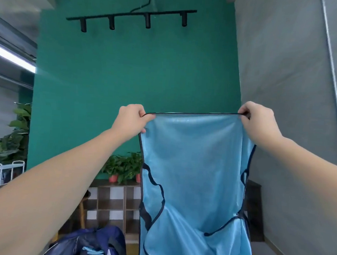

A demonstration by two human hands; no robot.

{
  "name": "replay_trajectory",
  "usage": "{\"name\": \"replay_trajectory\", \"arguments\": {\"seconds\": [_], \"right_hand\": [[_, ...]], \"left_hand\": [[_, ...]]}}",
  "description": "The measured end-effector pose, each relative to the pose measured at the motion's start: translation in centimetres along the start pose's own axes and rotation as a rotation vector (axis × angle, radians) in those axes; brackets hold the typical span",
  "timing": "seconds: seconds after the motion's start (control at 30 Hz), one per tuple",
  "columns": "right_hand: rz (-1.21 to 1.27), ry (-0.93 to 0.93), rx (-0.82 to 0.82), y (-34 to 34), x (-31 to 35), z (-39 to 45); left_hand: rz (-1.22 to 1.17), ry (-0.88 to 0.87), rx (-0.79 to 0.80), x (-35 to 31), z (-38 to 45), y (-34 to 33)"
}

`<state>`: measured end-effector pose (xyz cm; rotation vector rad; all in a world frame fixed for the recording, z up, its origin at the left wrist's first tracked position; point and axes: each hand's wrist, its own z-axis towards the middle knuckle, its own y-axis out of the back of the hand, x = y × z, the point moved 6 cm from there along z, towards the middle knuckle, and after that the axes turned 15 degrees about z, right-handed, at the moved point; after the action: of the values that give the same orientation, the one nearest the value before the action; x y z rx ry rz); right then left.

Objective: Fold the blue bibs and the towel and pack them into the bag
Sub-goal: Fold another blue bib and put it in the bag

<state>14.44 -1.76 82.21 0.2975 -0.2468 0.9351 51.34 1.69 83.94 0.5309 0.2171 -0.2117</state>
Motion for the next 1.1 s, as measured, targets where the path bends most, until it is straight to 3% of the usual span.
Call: {"name": "replay_trajectory", "arguments": {"seconds": [0.23,0.6,0.77,0.93,1.1], "right_hand": [[0.005,-0.005,-0.014,-1.5,-1.8,-1.9],[-0.092,-0.258,0.258,-14.1,-16.5,-10.8],[-0.175,-0.429,0.481,-18.9,-24.4,-20.3],[-0.207,-0.569,0.704,-21.1,-28.7,-31.0],[-0.180,-0.671,0.852,-21.4,-29.8,-38.8]], "left_hand": [[-0.051,0.049,0.060,1.7,-2.0,-2.3],[-0.153,0.157,0.416,9.0,-6.1,-21.0],[-0.189,0.214,0.605,13.1,-13.4,-29.2],[0.071,0.038,0.791,16.3,-23.3,-35.7],[0.103,-0.019,0.907,17.3,-31.4,-38.6]]}}
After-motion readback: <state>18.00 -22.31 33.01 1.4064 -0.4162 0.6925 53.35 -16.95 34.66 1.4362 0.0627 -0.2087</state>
